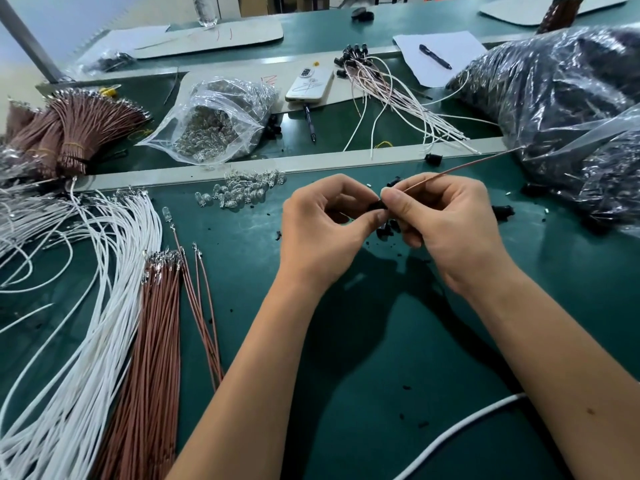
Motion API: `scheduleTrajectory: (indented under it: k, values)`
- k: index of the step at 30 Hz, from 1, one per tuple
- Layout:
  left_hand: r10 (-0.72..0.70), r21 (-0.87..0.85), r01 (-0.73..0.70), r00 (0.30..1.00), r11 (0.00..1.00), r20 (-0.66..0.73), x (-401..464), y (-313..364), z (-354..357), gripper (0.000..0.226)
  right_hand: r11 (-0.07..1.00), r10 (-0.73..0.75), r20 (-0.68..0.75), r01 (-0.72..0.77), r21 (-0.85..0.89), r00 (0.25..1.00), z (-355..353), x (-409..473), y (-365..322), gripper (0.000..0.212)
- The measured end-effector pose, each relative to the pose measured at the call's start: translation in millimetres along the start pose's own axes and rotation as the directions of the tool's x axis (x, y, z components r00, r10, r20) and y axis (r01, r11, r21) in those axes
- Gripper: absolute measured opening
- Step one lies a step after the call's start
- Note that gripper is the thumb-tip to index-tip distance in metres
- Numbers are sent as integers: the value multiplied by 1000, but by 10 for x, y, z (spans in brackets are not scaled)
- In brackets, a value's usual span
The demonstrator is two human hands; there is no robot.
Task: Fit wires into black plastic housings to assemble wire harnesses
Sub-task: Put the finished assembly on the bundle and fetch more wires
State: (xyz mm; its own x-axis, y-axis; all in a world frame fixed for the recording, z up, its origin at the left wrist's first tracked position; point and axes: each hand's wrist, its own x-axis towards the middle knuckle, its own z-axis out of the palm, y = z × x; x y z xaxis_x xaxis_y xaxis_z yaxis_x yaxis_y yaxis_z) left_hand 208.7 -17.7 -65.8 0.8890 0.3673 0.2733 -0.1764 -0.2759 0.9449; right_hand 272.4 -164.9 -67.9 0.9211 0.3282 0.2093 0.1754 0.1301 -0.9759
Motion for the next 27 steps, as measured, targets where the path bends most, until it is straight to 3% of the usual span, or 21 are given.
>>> scheduleTrajectory:
  k: [4, 7, 10, 16, 19, 23, 27]
  values:
    - [-108, -69, 110, 994, 992, 33, 2, 3, 24, 21, 963, -131, -9, 125, -240, 991, 7, -14, -9, 26]
    - [-208, -345, 188, 978, 920, -22, 10, 51, 24, 20, 891, -192, -1, 174, -420, 981, 32, -30, -19, 27]
    - [-293, -549, 245, 956, 799, 0, 8, 126, 31, 14, 880, -152, 102, 182, -438, 983, 91, -68, -18, 28]
    - [-386, -642, 363, 916, 675, 112, 1, 160, 55, 10, 907, -185, 124, 218, -360, 975, 130, -92, -47, 15]
    - [-423, -740, 327, 904, 588, 64, 68, 184, -62, 7, 893, -118, 264, 219, -394, 957, 91, -99, -82, 18]
    - [-464, -812, 216, 883, 542, -75, 158, 235, -353, 5, 891, 69, 616, 229, -393, 785, 93, -143, -177, 19]
    - [-499, -771, 163, 838, 615, -221, 154, 278, -676, 9, 889, 239, 745, 169, -426, 623, 208, -156, -196, 23]
